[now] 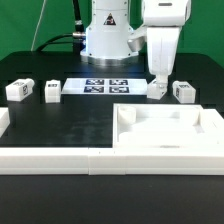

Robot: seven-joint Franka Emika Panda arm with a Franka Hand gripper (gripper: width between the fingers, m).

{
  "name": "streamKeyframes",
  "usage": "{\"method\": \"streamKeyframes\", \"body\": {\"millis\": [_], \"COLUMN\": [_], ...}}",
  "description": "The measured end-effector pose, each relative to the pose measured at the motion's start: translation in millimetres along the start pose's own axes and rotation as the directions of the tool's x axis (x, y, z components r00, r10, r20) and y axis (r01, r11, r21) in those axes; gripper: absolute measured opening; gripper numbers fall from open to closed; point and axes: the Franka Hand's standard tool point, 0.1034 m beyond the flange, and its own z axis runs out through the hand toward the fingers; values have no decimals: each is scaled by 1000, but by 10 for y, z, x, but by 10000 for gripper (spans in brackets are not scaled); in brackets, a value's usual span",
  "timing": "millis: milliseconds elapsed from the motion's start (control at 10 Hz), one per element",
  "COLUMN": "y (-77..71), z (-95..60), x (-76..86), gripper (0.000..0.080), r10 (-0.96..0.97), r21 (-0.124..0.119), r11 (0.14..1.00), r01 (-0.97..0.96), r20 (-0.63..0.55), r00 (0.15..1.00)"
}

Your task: Assemble one leg

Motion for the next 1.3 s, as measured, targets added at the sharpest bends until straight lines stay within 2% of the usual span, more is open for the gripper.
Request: {"method": "streamKeyframes", "body": {"millis": [200, 600, 700, 900, 1000, 1100, 1200, 1300], "y": [0, -9, -55, -156, -204, -245, -289, -335], "z": [8, 8, 12, 44, 54, 69, 80, 84], "x": [-7, 7, 42, 107, 172, 224, 282, 354], "gripper": [649, 649, 649, 649, 649, 649, 649, 649], "r10": [45, 377, 494, 718, 796, 827, 889, 922], "r21": [2, 6, 6, 29, 35, 39, 47, 46], "r11": [999, 926, 870, 695, 605, 561, 456, 386], "r01": [-45, -377, -494, -718, -795, -827, -889, -921], "r20": [-1, -4, -8, -1, 3, 7, 15, 20], "r00": [999, 926, 870, 696, 605, 562, 457, 387]}}
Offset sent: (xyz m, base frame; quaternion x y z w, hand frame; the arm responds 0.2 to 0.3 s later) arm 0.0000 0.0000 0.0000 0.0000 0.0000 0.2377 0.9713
